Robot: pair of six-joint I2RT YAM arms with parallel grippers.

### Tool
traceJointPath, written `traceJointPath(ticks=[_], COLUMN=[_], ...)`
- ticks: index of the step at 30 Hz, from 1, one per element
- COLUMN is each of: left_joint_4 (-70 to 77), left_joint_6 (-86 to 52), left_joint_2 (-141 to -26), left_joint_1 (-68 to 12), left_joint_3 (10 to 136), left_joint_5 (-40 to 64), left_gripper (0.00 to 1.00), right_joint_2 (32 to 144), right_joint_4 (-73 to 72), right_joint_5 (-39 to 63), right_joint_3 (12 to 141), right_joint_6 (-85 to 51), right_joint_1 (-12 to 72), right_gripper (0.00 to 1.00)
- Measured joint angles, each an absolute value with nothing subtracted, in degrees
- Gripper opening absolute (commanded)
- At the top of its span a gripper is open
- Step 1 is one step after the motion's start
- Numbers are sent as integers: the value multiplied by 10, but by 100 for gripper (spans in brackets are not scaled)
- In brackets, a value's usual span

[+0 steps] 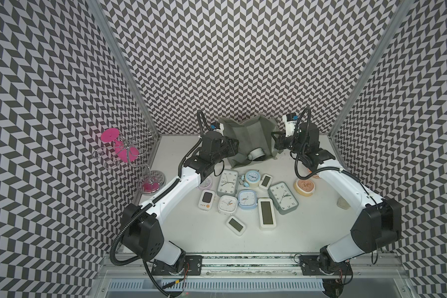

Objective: Put the alarm clock into the canvas bag
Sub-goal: Adjust the canvas bag at the center of the board.

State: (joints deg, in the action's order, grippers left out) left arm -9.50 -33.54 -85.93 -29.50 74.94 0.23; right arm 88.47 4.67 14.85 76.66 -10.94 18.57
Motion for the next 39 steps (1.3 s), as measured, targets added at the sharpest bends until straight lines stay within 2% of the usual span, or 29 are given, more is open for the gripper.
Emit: traceJointPath(ticks=[11,15,18,20,23,30,36,39], left_joint_4=[-93,-84,-65,-43,8,87,175,220], left_joint_6=[-312,-301,-288,-280,-279,-277,-293,-309], left_joint_2=[-921,-941,-941,-937,-910,-835,-813,-805], left_joint_1=[-292,-284,-275,-269,-254,-207,-154,-117], left_joint_3=[796,807,807,806,781,754,730,687], left_joint_5=[-20,-18,6,42,124,359,496,536], left_gripper=[54,44,31,23,16,14,10,12], right_joint_2=[858,850,850,852,871,940,976,992], right_joint_4=[42,43,43,48,54,61,67,81], right_joint_5=[143,143,143,143,143,152,164,169], right_joint_3=[743,736,737,742,773,867,913,938], right_joint_6=[-110,-110,-110,-110,-110,-110,-106,-101], right_joint_1=[196,197,196,196,191,170,157,153], right_gripper=[0,0,0,0,0,0,0,0])
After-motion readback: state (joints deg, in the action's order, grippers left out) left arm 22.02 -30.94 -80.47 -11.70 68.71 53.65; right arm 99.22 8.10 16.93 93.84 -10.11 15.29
